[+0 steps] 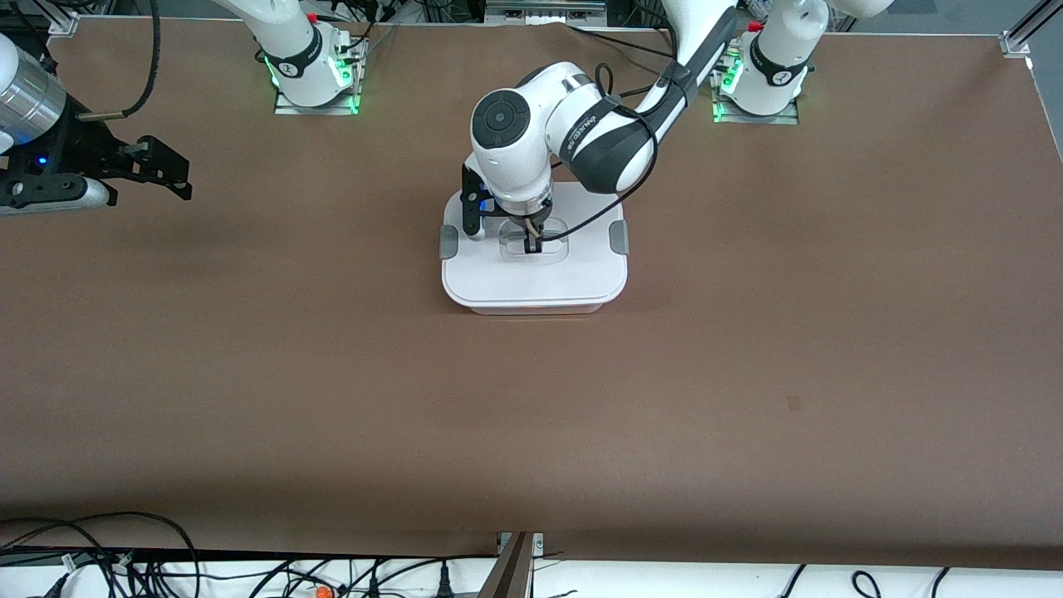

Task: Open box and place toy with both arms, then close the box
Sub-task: 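Open the left gripper and lift it off the lid handle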

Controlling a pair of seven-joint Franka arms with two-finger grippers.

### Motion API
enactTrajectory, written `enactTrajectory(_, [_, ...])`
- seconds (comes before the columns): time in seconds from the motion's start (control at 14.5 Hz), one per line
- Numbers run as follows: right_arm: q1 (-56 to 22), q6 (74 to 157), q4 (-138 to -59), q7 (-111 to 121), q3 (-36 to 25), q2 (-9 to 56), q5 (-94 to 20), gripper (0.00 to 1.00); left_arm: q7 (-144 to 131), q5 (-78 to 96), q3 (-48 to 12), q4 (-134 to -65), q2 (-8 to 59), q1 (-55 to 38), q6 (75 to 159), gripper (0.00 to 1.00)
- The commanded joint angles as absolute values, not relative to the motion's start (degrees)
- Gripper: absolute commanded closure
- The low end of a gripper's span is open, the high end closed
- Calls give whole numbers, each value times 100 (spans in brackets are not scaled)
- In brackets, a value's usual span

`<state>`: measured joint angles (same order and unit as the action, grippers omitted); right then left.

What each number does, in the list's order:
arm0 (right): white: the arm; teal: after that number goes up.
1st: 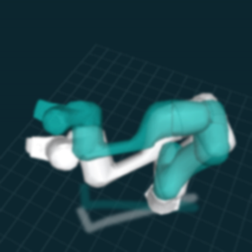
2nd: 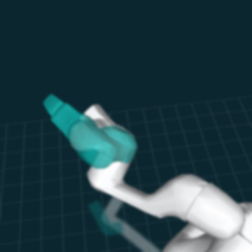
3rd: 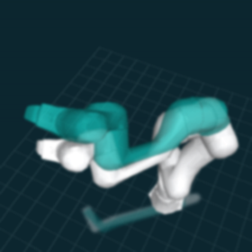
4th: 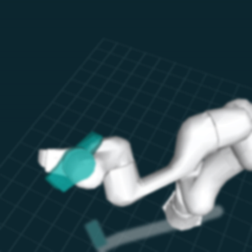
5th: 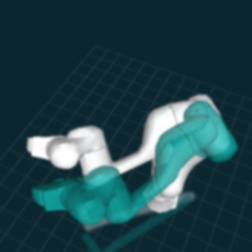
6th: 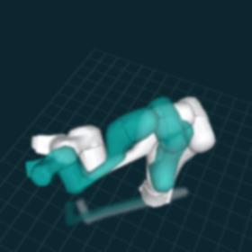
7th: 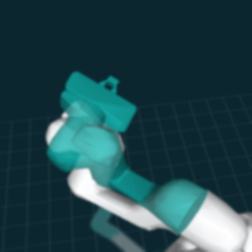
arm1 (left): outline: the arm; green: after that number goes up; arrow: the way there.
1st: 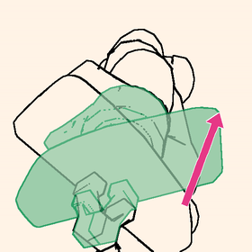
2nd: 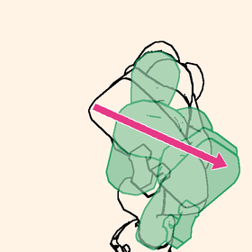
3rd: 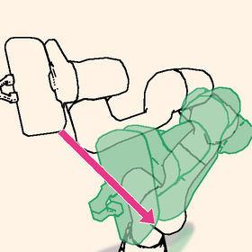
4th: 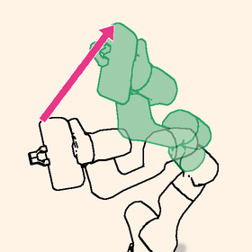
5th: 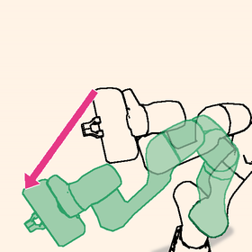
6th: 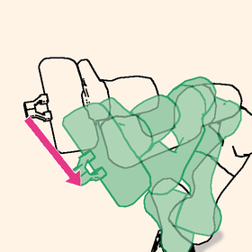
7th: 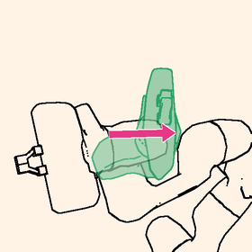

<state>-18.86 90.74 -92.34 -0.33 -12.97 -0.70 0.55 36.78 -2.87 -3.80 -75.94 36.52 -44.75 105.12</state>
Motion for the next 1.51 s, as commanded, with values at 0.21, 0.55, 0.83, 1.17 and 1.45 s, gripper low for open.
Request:
enactTrajectory(0.21, [-1811,8938,-9105,-105,-1222,-26,53,0,3981,-527,-352,-7444,3771,-4491,10459,100])
enactTrajectory(0.55, [-1811,8938,-9105,-97,-1222,-26,53,0,3894,-510,-352,-7471,3771,-4491,10433,1])
enactTrajectory(0.83, [-1811,8938,-9105,-97,-1222,-26,53,0,3876,-431,-343,-7374,3630,-4386,10205,0])
enactTrajectory(1.17, [-1811,8938,-9105,-97,-1222,-26,53,0,3525,-413,-334,-6856,3551,-3685,9881,0])
enactTrajectory(1.45, [-1811,8938,-9105,-97,-1222,-26,44,0,3489,-404,-325,-6434,3560,-2919,9606,0])
